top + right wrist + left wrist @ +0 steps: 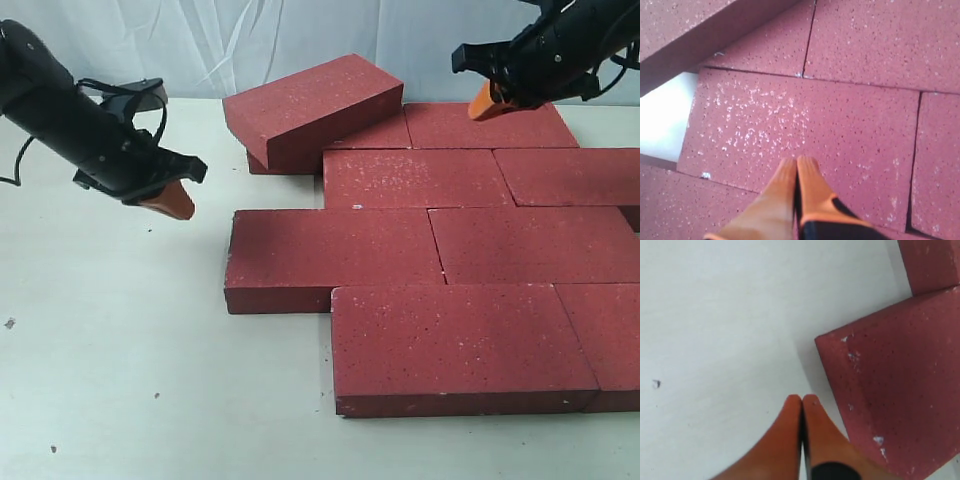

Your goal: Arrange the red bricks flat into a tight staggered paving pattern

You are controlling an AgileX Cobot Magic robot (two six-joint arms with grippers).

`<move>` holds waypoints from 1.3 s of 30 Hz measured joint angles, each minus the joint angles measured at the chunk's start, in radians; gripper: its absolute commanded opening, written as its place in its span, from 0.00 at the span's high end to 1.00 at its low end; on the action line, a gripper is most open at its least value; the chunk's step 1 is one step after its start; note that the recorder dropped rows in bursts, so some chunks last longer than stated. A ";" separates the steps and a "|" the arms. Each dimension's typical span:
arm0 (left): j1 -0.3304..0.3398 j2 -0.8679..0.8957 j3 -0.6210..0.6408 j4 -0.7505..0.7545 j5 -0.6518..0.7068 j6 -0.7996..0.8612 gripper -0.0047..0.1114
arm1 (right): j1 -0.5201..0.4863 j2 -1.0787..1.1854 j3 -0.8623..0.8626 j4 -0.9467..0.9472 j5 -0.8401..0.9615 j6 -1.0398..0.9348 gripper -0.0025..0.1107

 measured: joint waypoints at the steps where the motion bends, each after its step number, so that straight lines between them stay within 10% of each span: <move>1: 0.000 0.000 -0.009 -0.002 -0.007 0.000 0.96 | 0.000 0.017 -0.028 0.000 0.004 0.000 0.98; 24: 0.000 0.023 -0.123 -0.297 -0.270 0.000 0.96 | 0.000 0.390 -0.582 0.000 0.063 0.051 0.98; 39: -0.006 0.178 -0.293 -0.230 -0.279 -0.187 0.96 | 0.000 0.563 -0.736 0.046 -0.025 0.138 0.98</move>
